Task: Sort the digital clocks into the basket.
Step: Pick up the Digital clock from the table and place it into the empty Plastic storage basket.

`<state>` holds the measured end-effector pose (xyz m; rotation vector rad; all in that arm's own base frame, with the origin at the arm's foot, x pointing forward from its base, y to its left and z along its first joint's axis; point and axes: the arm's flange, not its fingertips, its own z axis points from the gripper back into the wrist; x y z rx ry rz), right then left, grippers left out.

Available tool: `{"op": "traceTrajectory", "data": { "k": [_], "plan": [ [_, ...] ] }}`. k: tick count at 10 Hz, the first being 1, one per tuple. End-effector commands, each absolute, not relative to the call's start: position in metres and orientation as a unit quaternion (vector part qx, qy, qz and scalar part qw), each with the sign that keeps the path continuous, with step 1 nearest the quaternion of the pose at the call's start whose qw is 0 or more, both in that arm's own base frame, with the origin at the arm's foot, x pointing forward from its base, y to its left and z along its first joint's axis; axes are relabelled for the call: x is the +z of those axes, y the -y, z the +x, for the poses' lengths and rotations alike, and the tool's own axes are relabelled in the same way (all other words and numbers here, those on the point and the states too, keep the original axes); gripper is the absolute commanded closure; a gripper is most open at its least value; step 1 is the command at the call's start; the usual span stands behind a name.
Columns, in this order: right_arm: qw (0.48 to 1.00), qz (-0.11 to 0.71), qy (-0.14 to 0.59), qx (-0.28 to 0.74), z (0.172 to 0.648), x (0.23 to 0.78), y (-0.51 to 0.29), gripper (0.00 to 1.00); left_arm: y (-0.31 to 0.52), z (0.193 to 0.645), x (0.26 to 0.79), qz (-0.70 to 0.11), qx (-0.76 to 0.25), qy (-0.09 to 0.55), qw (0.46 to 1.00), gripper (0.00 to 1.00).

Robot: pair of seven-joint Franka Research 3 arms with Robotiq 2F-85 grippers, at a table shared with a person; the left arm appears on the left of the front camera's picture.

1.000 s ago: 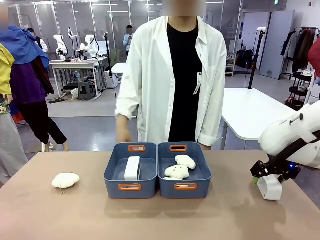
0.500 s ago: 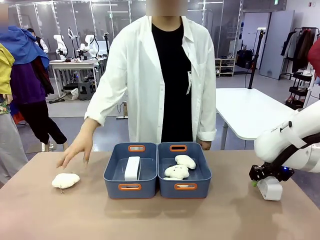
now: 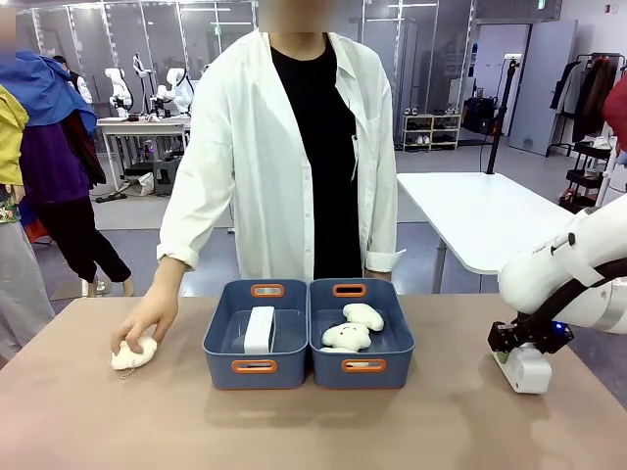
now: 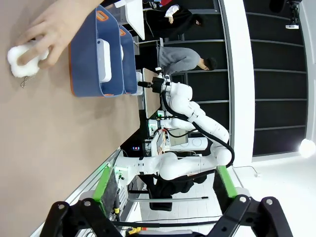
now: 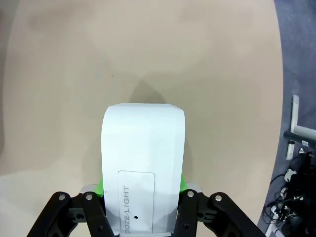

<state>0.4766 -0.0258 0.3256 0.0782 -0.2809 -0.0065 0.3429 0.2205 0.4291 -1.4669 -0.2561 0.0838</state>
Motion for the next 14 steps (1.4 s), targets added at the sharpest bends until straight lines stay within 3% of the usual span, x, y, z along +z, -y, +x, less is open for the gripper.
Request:
{"op": "traceTrajectory", "data": {
  "k": [1, 3, 4, 5, 6, 8, 9, 11, 14],
  "plan": [
    [0.984, 0.093, 0.153, -0.009, 0.468, 0.349, 0.027, 1.00, -0.219, 0.338, 0.432, -0.660, 0.047, 0.112, 0.742, 0.00],
    [0.946, 0.241, 0.206, 0.071, 0.447, 0.427, 0.019, 1.00, -0.219, 0.338, 0.432, -0.660, 0.047, 0.112, 0.742, 0.00],
    [0.930, 0.299, 0.191, 0.093, 0.447, 0.461, 0.005, 1.00, -0.219, 0.338, 0.432, -0.660, 0.047, 0.112, 0.742, 0.00],
    [0.918, 0.332, 0.179, 0.119, 0.451, 0.480, -0.017, 1.00, -0.219, 0.338, 0.432, -0.660, 0.047, 0.112, 0.742, 0.00],
    [0.931, 0.286, 0.197, 0.115, 0.450, 0.491, -0.016, 1.00, -0.219, 0.338, 0.432, -0.660, 0.047, 0.112, 0.742, 0.00],
    [0.921, 0.310, 0.237, 0.007, 0.401, 0.509, 0.096, 1.00, -0.219, 0.338, 0.432, -0.660, 0.047, 0.112, 0.742, 0.00],
    [0.886, 0.375, 0.268, -0.046, 0.354, 0.524, 0.165, 1.00, -0.219, 0.338, 0.432, -0.660, 0.047, 0.112, 0.742, 0.00],
    [0.842, 0.427, 0.313, -0.105, 0.279, 0.525, 0.245, 1.00, -0.219, 0.338, 0.432, -0.660, 0.047, 0.112, 0.742, 0.00],
    [0.829, 0.456, 0.311, -0.090, 0.273, 0.508, 0.246, 1.00, -0.219, 0.338, 0.432, -0.660, 0.047, 0.112, 0.742, 0.00]
  ]
}}
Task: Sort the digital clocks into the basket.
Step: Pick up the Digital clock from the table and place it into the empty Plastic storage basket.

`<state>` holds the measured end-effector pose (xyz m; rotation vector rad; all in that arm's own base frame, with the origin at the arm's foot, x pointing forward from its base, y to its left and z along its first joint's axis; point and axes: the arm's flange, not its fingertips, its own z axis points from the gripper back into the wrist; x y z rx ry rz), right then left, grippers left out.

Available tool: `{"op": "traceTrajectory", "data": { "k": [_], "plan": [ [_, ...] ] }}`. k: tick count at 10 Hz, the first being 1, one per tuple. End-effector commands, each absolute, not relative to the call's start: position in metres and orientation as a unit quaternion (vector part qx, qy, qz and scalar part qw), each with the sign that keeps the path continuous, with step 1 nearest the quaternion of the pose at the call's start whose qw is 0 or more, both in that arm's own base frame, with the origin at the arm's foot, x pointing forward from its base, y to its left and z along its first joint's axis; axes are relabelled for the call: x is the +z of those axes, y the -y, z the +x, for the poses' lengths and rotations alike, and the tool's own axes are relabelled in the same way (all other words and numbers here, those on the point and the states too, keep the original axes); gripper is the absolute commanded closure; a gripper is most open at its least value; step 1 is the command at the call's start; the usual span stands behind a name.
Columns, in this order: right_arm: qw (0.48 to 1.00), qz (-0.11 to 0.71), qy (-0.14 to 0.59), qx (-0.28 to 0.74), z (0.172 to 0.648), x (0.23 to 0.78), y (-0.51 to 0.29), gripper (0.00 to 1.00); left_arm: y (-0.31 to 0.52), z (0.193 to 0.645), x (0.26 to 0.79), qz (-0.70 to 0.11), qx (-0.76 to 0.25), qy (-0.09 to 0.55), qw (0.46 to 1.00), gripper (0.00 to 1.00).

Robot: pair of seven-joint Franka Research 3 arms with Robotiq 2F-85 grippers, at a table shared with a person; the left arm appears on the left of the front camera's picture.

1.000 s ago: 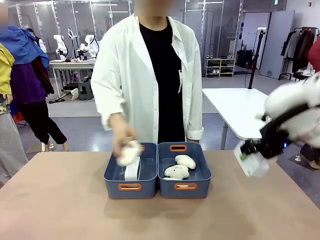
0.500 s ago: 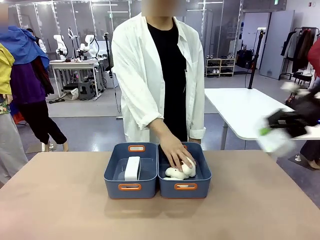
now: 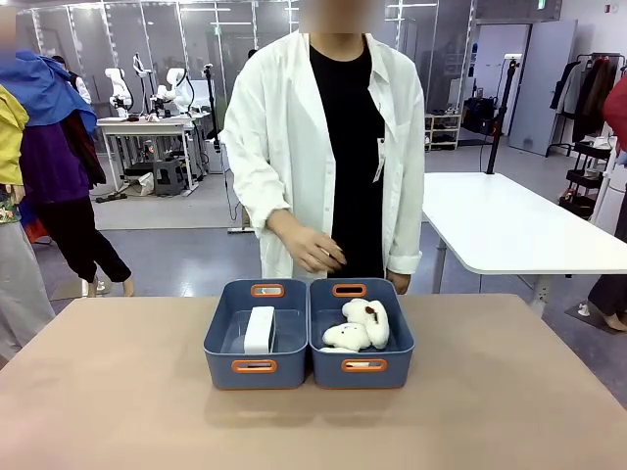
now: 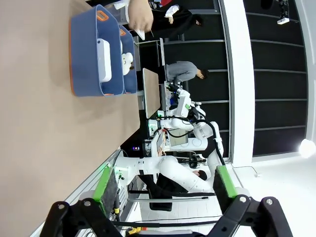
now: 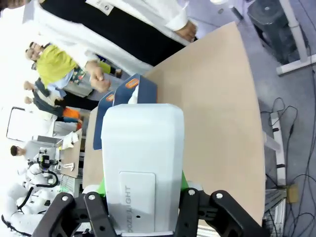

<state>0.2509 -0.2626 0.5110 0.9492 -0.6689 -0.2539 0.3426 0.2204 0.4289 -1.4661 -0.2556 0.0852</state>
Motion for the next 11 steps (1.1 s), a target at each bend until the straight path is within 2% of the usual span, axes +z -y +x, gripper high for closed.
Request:
{"op": "traceTrajectory", "data": {
  "k": [1, 4, 7, 11],
  "plan": [
    [0.832, 0.466, 0.295, -0.052, 0.285, 0.513, 0.222, 1.00, -0.219, 0.338, 0.432, -0.660, 0.047, 0.112, 0.742, 0.00],
    [0.862, 0.443, 0.233, 0.078, 0.337, 0.537, 0.108, 1.00, -0.219, 0.338, 0.432, -0.660, 0.047, 0.112, 0.742, 0.00],
    [0.882, 0.387, 0.171, 0.208, 0.379, 0.546, -0.053, 1.00, -0.219, 0.338, 0.432, -0.660, 0.047, 0.112, 0.742, 0.00],
    [0.882, 0.357, 0.146, 0.271, 0.418, 0.521, -0.248, 1.00, -0.219, 0.338, 0.432, -0.660, 0.047, 0.112, 0.742, 0.00]
  ]
}}
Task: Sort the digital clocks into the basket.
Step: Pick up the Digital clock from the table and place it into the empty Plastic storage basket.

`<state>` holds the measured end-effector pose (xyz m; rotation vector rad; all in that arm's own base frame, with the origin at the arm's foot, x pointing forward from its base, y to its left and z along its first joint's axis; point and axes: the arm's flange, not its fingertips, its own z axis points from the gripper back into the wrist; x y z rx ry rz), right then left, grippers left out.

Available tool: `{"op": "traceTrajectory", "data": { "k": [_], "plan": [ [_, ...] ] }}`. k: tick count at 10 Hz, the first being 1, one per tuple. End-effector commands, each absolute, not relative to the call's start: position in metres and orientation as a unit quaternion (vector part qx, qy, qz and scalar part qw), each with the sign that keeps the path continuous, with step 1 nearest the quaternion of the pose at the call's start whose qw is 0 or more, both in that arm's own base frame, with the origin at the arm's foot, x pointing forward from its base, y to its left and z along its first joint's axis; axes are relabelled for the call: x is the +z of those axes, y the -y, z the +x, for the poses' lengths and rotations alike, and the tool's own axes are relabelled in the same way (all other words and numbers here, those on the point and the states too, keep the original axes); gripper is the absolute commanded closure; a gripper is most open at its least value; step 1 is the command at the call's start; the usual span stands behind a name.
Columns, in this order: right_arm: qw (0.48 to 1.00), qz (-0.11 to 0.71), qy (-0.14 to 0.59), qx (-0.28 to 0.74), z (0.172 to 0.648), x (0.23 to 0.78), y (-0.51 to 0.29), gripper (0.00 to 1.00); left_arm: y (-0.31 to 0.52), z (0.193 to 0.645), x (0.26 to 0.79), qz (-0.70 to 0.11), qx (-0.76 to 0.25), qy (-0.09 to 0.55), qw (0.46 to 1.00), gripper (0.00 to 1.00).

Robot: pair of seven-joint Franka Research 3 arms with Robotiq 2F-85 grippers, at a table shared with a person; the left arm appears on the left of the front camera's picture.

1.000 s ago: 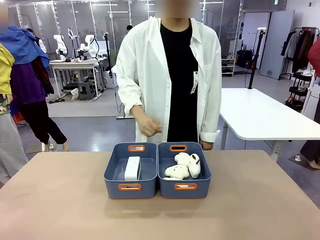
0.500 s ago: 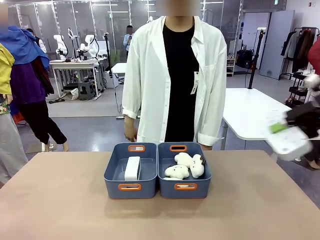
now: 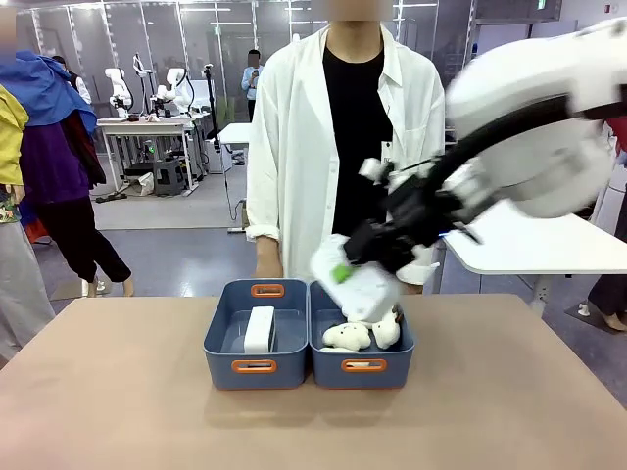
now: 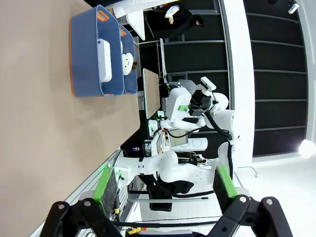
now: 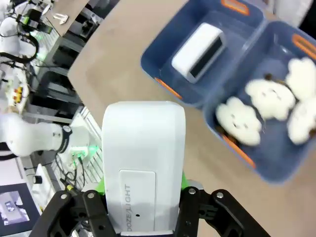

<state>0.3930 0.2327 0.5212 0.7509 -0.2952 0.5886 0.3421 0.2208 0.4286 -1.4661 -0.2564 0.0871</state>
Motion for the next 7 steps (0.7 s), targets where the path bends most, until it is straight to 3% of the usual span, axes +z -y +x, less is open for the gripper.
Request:
{"op": "traceTrajectory", "data": {
  "k": [1, 3, 7],
  "plan": [
    [0.884, 0.348, 0.150, 0.274, 0.428, 0.512, -0.283, 1.00, -0.219, 0.338, 0.432, -0.660, 0.047, 0.112, 0.742, 0.00],
    [0.886, 0.344, 0.165, 0.264, 0.446, 0.489, -0.323, 1.00, -0.219, 0.338, 0.432, -0.660, 0.047, 0.112, 0.742, 0.00],
    [0.881, 0.351, 0.158, 0.276, 0.443, 0.478, -0.324, 1.00, -0.219, 0.338, 0.432, -0.660, 0.047, 0.112, 0.742, 0.00]
  ]
}}
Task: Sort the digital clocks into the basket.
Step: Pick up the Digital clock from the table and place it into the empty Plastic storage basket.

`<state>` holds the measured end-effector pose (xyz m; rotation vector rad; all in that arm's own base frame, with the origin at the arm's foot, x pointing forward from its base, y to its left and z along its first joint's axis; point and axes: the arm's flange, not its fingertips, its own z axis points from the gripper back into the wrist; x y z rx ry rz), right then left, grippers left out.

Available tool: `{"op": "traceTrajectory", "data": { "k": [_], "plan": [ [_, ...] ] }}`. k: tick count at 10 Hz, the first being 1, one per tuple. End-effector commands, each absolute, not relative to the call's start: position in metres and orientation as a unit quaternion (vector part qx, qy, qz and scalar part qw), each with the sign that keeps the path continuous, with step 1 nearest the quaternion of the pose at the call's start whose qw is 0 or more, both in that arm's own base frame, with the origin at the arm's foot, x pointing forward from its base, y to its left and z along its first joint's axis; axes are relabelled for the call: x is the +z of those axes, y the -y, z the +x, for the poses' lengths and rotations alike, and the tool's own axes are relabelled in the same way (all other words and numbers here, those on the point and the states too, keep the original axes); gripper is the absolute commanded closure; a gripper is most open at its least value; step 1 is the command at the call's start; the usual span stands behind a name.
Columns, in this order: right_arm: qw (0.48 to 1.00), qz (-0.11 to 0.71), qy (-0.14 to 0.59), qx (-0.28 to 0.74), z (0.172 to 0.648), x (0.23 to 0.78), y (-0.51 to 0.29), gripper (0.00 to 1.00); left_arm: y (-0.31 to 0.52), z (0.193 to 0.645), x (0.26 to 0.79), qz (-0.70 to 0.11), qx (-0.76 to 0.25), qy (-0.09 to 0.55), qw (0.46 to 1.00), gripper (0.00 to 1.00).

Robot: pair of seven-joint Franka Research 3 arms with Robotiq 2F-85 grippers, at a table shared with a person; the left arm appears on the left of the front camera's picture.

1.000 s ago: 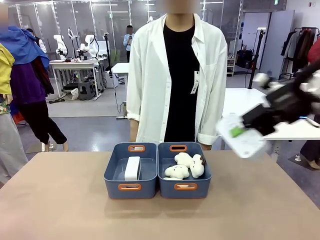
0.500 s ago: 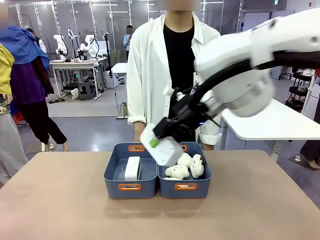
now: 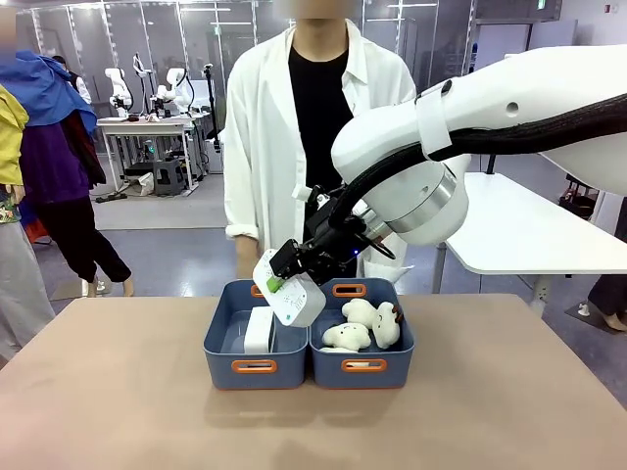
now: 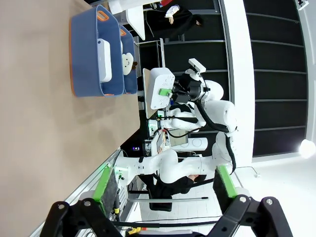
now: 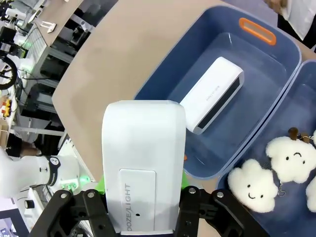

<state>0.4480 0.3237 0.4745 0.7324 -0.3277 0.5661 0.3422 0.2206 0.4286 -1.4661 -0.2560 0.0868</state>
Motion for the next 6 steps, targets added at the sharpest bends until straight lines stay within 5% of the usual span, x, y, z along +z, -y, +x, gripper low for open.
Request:
{"op": "traceTrajectory", "data": {
  "k": [1, 2, 3, 6],
  "plan": [
    [0.881, 0.351, 0.158, 0.276, 0.443, 0.478, -0.324, 1.00, -0.219, 0.338, 0.432, -0.660, 0.047, 0.112, 0.742, 0.00],
    [0.881, 0.351, 0.158, 0.276, 0.443, 0.478, -0.324, 1.00, -0.219, 0.338, 0.432, -0.660, 0.047, 0.112, 0.742, 0.00],
    [0.882, 0.352, 0.157, 0.272, 0.448, 0.475, -0.324, 0.48, -0.219, 0.338, 0.432, -0.660, 0.047, 0.112, 0.742, 0.00],
    [0.942, 0.249, 0.183, 0.134, 0.476, 0.465, -0.361, 0.48, -0.219, 0.338, 0.432, -0.660, 0.047, 0.112, 0.742, 0.00]
  ]
}}
